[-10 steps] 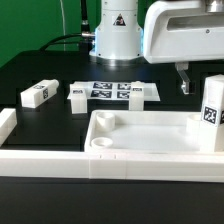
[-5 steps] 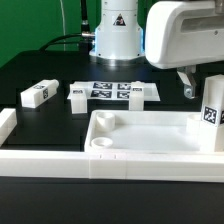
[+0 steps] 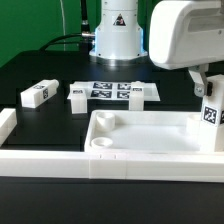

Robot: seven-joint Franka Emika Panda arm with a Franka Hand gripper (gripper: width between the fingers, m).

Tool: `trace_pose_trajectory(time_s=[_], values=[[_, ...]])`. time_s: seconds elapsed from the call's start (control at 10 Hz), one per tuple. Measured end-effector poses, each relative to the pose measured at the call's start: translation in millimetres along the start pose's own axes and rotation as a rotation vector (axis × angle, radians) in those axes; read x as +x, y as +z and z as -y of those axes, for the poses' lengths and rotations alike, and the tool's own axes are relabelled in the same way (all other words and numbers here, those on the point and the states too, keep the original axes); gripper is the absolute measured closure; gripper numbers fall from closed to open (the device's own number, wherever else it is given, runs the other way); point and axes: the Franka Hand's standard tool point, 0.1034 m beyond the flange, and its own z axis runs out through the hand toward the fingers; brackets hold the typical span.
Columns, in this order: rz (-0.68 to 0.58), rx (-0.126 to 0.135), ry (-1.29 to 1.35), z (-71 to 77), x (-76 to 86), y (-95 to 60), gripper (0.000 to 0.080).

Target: Assemble desk

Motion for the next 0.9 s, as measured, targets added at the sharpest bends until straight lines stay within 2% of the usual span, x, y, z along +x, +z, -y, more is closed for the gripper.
trace_pose_trajectory(time_s=[0.3,0.5,0.9], values=[[-0.002,0.002,0.035,0.2,0.1,0.0,0.0511],[-0.013,0.015,0.291,-0.5,-0.5,0.1,0.0511],[-0.013,0.018,0.594,0.0,0.0,0.1,0.0509]])
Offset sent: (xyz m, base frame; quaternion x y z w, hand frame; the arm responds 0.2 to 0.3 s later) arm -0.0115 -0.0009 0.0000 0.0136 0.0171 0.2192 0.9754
